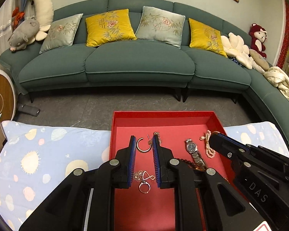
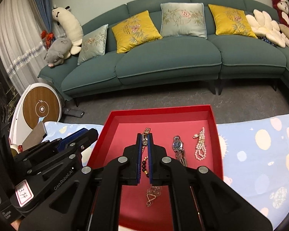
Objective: Organize jewelry
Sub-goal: 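Open the left tool over the red box while the right tool releases its earring there, then withdraw both open tools from the red box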
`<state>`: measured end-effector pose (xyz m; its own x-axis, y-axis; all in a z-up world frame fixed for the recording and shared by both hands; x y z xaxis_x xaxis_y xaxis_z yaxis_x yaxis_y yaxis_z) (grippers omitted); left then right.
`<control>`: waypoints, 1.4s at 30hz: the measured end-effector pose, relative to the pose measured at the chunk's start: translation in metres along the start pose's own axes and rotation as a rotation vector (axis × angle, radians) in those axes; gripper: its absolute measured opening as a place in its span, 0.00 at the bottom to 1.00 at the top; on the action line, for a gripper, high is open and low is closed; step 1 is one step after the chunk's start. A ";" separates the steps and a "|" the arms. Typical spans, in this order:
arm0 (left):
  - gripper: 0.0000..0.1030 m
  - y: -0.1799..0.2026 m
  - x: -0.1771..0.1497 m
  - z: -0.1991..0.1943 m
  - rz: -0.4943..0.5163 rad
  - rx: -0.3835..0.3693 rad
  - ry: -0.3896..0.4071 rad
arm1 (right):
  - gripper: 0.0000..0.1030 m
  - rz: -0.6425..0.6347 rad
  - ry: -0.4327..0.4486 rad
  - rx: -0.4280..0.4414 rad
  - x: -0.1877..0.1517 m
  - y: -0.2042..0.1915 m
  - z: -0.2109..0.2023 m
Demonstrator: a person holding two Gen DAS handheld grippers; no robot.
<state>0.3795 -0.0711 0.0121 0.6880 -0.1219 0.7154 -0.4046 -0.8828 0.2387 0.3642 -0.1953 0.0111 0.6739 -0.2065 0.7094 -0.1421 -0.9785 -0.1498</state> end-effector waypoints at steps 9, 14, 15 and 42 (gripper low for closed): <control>0.14 -0.015 -0.004 0.025 -0.019 0.006 -0.038 | 0.04 0.012 -0.061 -0.017 -0.003 -0.002 0.037; 0.16 -0.023 -0.004 0.032 -0.054 0.014 -0.047 | 0.09 -0.018 -0.067 -0.024 -0.002 -0.005 0.047; 0.17 -0.024 -0.004 0.031 -0.062 0.010 -0.045 | 0.15 -0.017 -0.058 -0.025 -0.001 -0.005 0.045; 0.54 0.032 -0.072 -0.175 -0.010 0.037 0.102 | 0.56 -0.034 0.179 -0.078 -0.086 0.033 -0.199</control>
Point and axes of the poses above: each gripper's, at about its wrist camera, not at the fingertips, and z roughly the way its jaws point, y to its right, x to its top, the point moved 4 cm from there along z, roughly the way its jaws point, and after that the axes turned 13 degrees about -x, right-handed, at the moved point
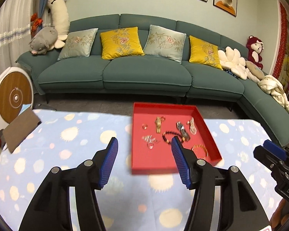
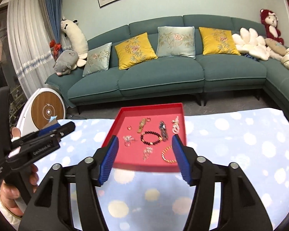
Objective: Organize jewelry
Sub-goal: 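Withdraw both open tools from the red box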
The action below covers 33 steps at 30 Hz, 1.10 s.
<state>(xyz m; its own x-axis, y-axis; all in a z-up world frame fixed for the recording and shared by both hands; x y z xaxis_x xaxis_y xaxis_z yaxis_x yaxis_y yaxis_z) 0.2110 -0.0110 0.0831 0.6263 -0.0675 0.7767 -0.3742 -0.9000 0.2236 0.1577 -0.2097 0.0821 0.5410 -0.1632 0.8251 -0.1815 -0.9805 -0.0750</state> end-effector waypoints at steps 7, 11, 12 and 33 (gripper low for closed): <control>0.58 0.000 -0.057 -0.009 -0.062 0.033 -0.061 | 0.73 -0.015 -0.025 -0.066 -0.051 0.004 -0.018; 0.58 0.001 -0.073 -0.006 -0.106 0.027 -0.072 | 0.75 -0.004 -0.056 -0.077 -0.062 0.004 -0.008; 0.58 0.002 -0.074 -0.003 -0.109 0.025 -0.075 | 0.75 -0.004 -0.056 -0.088 -0.064 0.005 -0.006; 0.67 0.000 -0.068 0.040 -0.029 0.139 -0.103 | 0.86 -0.067 -0.084 -0.152 -0.067 -0.012 0.034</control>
Point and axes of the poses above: each gripper's, at about its wrist camera, not at the fingertips, and z roughly the way its jaws point, y to its right, x to its top, the point moved 4 cm from there along z, roughly the way its jaws point, and after that the axes turned 13 degrees about -x, right-handed, at the moved point
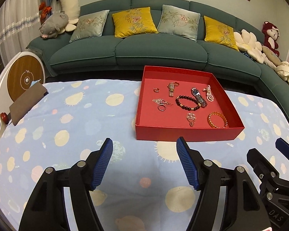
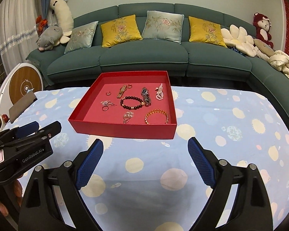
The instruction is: Organize jewelry
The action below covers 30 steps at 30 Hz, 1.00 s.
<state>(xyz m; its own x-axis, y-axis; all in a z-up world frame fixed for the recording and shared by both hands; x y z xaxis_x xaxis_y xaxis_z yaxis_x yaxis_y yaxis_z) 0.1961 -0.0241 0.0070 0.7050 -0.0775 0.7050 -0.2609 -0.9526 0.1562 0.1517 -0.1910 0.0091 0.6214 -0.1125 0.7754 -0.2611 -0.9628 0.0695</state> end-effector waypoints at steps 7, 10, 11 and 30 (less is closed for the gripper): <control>0.72 0.005 -0.002 -0.003 0.016 0.018 0.003 | 0.89 -0.003 0.021 -0.025 0.003 0.002 -0.002; 0.73 0.006 -0.001 -0.003 0.009 0.019 0.006 | 0.89 -0.005 0.018 -0.029 0.002 0.001 -0.002; 0.74 0.007 -0.001 -0.003 0.008 0.019 0.008 | 0.89 -0.007 0.019 -0.031 0.001 0.001 -0.001; 0.74 0.013 -0.002 -0.002 0.017 0.067 0.024 | 0.91 0.021 0.030 -0.067 -0.003 0.005 -0.003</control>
Point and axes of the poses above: each gripper's, at about its wrist camera, not at the fingertips, and z roughly the way its jaws point, y to its right, x to its top, the point moved 4 cm from there along z, roughly the way its jaws point, and after that the axes turned 13 degrees about -x, right-handed, at the moved point
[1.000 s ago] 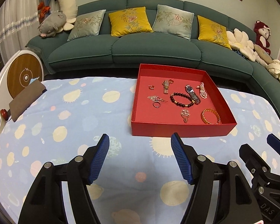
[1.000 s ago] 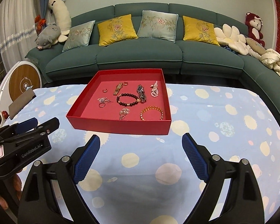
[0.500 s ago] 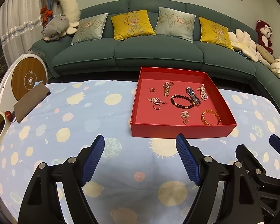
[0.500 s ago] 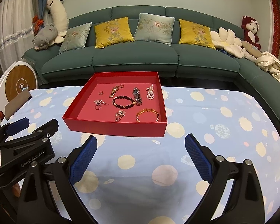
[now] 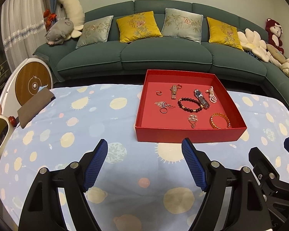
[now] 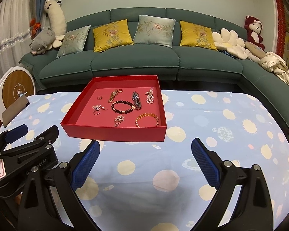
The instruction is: Organize jewelry
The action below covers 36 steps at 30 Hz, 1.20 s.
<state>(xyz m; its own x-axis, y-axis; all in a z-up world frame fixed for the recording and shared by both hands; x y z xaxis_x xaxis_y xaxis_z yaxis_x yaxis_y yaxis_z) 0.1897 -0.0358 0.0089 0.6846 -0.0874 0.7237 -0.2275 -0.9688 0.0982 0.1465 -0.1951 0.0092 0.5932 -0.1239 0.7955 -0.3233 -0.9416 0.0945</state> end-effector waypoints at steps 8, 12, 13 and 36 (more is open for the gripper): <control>0.74 0.001 0.000 -0.002 0.004 0.009 0.001 | 0.91 0.003 0.003 -0.001 0.000 0.000 0.000; 0.75 0.001 0.000 -0.002 0.004 0.009 0.003 | 0.91 0.005 0.004 -0.001 0.001 0.001 0.000; 0.75 0.000 0.000 -0.002 0.004 0.010 0.003 | 0.91 0.005 0.005 -0.001 0.001 0.001 0.000; 0.81 0.000 0.002 -0.006 -0.008 0.032 0.015 | 0.91 0.009 0.008 -0.002 0.003 0.003 -0.003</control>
<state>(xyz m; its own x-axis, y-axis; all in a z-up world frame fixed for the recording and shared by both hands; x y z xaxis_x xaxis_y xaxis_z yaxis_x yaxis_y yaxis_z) 0.1867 -0.0346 0.0141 0.6757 -0.0760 0.7333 -0.1994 -0.9764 0.0825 0.1452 -0.1972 0.0134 0.5840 -0.1297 0.8013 -0.3303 -0.9397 0.0886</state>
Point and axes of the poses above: each gripper's, at about its wrist camera, not at the fingertips, and z roughly the way its jaws point, y to its right, x to its top, the point moved 4 cm from there along z, roughly the way its jaws point, and after that the axes turned 13 degrees about -x, right-handed, at the moved point
